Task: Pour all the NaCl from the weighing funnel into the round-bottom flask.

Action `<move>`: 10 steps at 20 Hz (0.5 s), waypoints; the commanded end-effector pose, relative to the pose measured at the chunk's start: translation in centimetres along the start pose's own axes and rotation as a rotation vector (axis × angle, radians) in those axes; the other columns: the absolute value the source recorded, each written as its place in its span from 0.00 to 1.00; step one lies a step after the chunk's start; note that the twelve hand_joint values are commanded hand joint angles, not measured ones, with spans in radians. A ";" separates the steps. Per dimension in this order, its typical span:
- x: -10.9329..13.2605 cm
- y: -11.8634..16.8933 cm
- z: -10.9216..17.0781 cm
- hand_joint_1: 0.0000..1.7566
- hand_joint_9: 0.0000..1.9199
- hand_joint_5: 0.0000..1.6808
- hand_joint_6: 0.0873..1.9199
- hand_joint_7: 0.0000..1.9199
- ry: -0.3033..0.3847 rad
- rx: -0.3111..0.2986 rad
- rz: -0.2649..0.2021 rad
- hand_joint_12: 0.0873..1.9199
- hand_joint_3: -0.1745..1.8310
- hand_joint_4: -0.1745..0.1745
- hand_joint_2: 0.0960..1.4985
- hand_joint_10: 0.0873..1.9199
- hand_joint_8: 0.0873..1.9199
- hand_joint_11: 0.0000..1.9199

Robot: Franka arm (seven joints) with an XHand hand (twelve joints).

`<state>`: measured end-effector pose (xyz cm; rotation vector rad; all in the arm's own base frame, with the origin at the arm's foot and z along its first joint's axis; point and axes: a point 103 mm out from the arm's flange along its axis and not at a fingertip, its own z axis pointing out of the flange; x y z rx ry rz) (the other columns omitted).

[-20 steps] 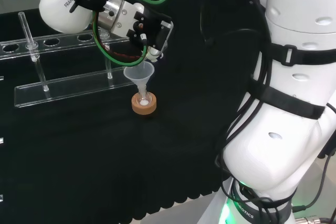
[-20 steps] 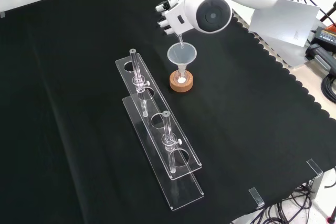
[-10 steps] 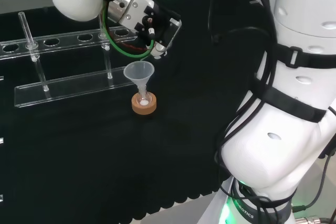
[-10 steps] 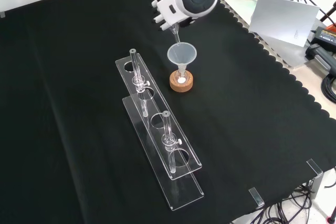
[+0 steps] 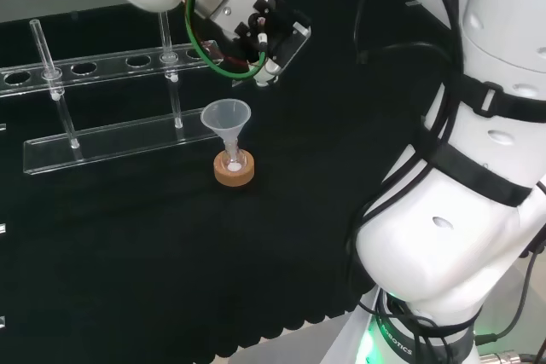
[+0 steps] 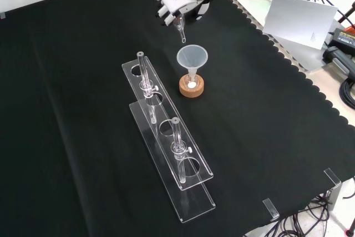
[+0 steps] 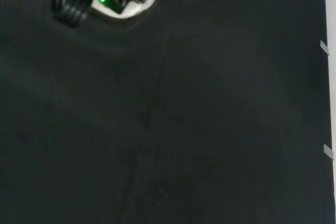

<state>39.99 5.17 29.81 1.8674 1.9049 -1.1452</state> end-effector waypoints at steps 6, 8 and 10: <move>-1.1 0.9 1.8 0.64 0.66 0.78 0.27 0.43 0.088 0.005 0.015 0.42 0.38 1.00 0.41 0.00 0.33 0.55; -1.2 1.0 1.8 0.64 0.66 0.78 0.27 0.43 0.096 0.004 0.016 0.42 0.38 1.00 0.41 0.00 0.33 0.55; -1.2 1.1 1.8 0.64 0.66 0.78 0.27 0.43 0.105 0.003 0.017 0.42 0.38 1.00 0.41 0.00 0.33 0.55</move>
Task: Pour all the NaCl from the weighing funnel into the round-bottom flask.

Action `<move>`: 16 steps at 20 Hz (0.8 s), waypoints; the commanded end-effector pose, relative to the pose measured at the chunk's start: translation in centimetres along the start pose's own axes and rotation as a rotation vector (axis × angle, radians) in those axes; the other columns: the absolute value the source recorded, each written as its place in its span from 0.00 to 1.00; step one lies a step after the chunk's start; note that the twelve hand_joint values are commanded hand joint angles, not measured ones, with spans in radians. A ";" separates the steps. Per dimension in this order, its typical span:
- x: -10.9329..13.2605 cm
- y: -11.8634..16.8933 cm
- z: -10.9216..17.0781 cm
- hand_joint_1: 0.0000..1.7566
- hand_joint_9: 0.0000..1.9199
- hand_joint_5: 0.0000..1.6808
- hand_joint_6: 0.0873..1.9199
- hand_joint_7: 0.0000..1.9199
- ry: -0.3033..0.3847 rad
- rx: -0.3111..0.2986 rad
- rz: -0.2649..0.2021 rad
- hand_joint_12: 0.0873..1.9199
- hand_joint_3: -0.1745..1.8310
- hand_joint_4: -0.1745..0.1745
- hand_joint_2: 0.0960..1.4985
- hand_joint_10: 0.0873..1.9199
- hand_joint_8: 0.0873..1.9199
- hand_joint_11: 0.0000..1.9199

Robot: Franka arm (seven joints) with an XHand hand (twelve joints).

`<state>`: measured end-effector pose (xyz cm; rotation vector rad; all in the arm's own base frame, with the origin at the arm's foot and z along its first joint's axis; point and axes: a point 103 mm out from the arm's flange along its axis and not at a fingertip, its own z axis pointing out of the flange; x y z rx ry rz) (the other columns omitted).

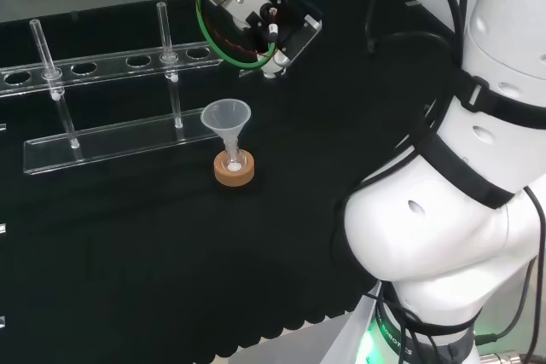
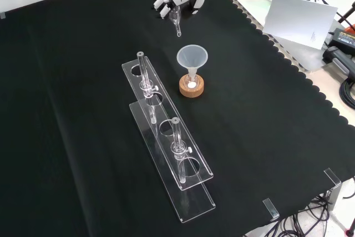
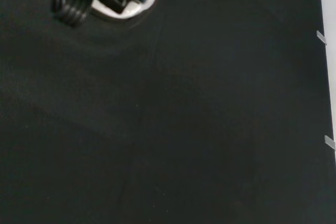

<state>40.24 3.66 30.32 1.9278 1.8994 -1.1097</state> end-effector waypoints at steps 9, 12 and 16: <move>-0.3 1.0 1.5 0.64 0.66 0.78 0.28 0.43 0.128 0.000 0.000 0.42 0.38 1.00 0.42 0.00 0.33 0.55; -0.6 1.0 1.7 0.63 0.66 0.77 0.28 0.43 0.151 0.002 0.004 0.42 0.38 1.00 0.42 0.00 0.33 0.55; -0.8 1.1 2.0 0.63 0.66 0.77 0.28 0.43 0.175 0.006 0.005 0.42 0.38 1.00 0.42 0.00 0.33 0.55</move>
